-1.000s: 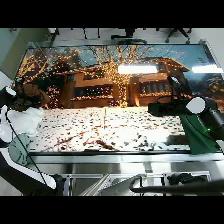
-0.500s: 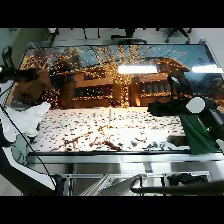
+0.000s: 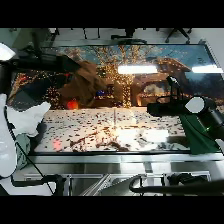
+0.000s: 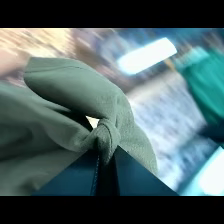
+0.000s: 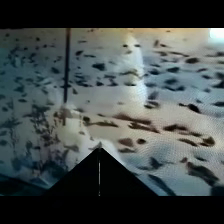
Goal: Fold the shirts.
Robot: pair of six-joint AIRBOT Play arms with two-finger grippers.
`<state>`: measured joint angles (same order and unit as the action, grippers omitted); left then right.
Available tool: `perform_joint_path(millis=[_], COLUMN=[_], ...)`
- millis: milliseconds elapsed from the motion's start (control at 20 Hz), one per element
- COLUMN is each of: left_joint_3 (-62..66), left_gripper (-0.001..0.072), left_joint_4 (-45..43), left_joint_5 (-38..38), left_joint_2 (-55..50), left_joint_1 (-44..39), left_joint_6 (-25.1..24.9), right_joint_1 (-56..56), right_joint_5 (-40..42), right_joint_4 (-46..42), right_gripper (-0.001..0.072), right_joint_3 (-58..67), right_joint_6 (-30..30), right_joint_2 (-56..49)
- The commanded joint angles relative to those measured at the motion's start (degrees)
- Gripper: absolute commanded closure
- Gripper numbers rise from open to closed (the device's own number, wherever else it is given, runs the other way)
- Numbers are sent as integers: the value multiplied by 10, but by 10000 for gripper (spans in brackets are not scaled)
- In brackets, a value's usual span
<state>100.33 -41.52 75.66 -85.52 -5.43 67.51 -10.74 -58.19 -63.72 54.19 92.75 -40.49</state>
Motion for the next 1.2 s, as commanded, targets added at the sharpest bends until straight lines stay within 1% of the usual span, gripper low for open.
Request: perform_joint_path(millis=[0,50,100,150,200,300,350,400,500,550,650,750,850,900,1000,1100,1150], left_joint_3=[-109,-133,-145,-146,-136,-91,-75,-66,-99,-136,-234,-366,-474,-516,-567,-581,-579], left_gripper=[689,688,502,67,-1,-1,0,0,0,0,0,0,-1,-1,-1,0,0], left_joint_4=[6,6,7,7,9,10,8,2,-26,-41,-64,-64,-52,-22,65,151,180], left_joint_5=[-49,-63,-63,-51,-25,49,78,109,133,131,95,20,-61,-101,-162,-196,-203], left_joint_2=[21,13,2,-9,-19,-29,-28,-21,8,28,67,101,106,99,65,18,-4], left_joint_1=[-114,-142,-162,-175,-175,-143,-119,-86,-27,-1,40,61,59,53,35,11,3], left_joint_6=[8,14,20,41,72,76,76,87,101,101,93,72,45,21,-40,-94,-110], right_joint_1=[1,3,9,18,36,83,109,135,169,173,167,154,128,109,73,47,41], right_joint_5=[-3,-3,-5,-15,-37,-88,-106,-118,-144,-145,-135,-121,-90,-71,-42,-17,-17], right_joint_4=[-4,-6,-6,-6,-6,-6,-6,-6,-6,-6,5,52,109,132,153,191,224], right_gripper=[643,434,298,304,303,302,302,300,299,299,294,151,138,138,135,134,135], right_joint_3=[0,1,3,11,26,62,74,77,75,69,41,4,-30,-38,-38,-35,-30], right_joint_6=[0,0,0,0,-5,-26,-42,-54,-61,-64,-76,-116,-170,-204,-257,-306,-333], right_joint_2=[0,0,0,0,0,0,0,0,-7,-14,-35,-65,-106,-134,-187,-242,-268])
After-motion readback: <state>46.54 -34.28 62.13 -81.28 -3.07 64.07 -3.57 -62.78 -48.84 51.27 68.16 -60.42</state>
